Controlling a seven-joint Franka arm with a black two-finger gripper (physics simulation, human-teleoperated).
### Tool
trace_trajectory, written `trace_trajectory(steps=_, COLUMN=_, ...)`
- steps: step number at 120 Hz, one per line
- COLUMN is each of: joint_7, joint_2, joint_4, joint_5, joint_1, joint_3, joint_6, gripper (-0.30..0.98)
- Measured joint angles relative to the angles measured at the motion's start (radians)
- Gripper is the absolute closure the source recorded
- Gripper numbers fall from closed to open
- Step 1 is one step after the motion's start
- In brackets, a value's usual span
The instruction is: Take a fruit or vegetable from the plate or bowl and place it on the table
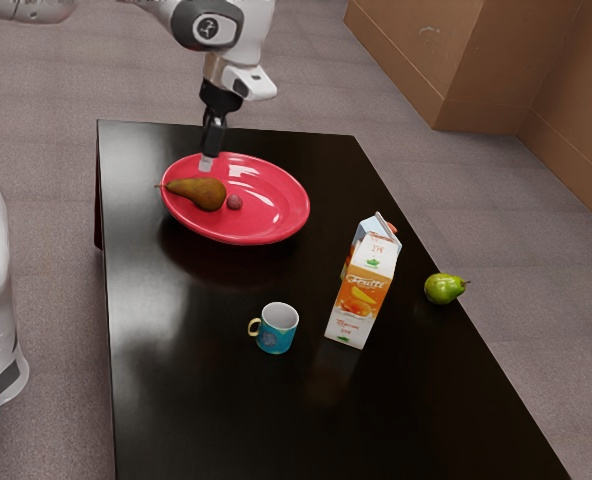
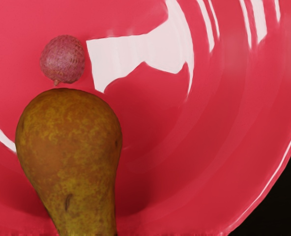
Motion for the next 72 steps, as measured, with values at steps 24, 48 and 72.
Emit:
trace_trajectory(steps=24, joint_7=0.005, joint_2=0.009, joint_4=-0.035, joint_5=0.035, joint_1=0.014, joint_3=0.023, joint_6=0.054, gripper=0.00)
trace_trajectory(steps=48, joint_7=0.006, joint_2=0.030, joint_4=-0.065, joint_5=0.045, joint_1=0.017, joint_3=0.024, joint_6=0.108, gripper=0.00)
trace_trajectory(steps=72, joint_7=-0.001, joint_2=0.050, joint_4=-0.081, joint_5=0.052, joint_1=0.019, joint_3=0.032, joint_6=0.133, gripper=0.00)
